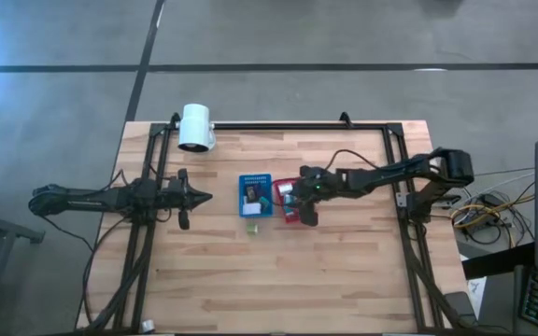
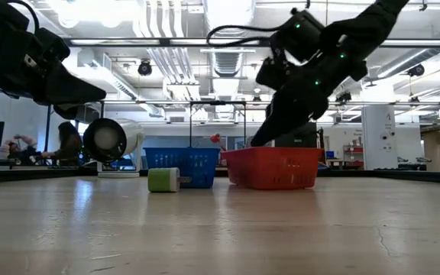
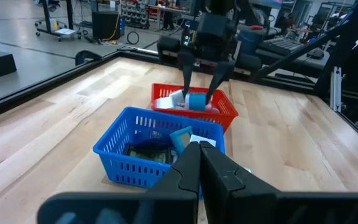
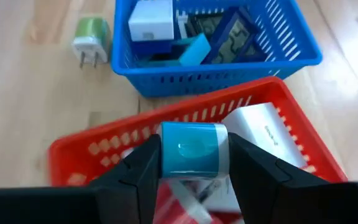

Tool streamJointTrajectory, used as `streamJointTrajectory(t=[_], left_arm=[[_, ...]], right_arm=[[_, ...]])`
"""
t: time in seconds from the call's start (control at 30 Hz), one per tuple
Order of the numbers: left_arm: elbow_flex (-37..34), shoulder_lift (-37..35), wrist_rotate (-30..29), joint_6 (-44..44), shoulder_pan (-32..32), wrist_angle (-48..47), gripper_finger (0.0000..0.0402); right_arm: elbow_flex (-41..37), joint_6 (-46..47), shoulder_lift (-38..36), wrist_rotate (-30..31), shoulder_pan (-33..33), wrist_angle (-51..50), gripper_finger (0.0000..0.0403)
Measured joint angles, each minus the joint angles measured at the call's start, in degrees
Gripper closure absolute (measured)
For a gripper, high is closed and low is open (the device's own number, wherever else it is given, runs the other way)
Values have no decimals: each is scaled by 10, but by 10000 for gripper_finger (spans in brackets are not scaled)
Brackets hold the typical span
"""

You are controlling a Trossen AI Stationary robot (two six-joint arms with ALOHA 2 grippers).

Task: Pick & Place Office items
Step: Put the blue charger adapter into the red bin, then put the green charger adapter into the red bin

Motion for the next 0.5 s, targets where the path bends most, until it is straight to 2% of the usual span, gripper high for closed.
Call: streamJointTrajectory(t=[0.27,0.5], left_arm=[[0,1,0,0,0,-1,392],[0,1,0,0,0,-1,392]], right_arm=[[28,-8,42,-2,0,-19,188],[29,13,-10,1,-1,-52,139]])
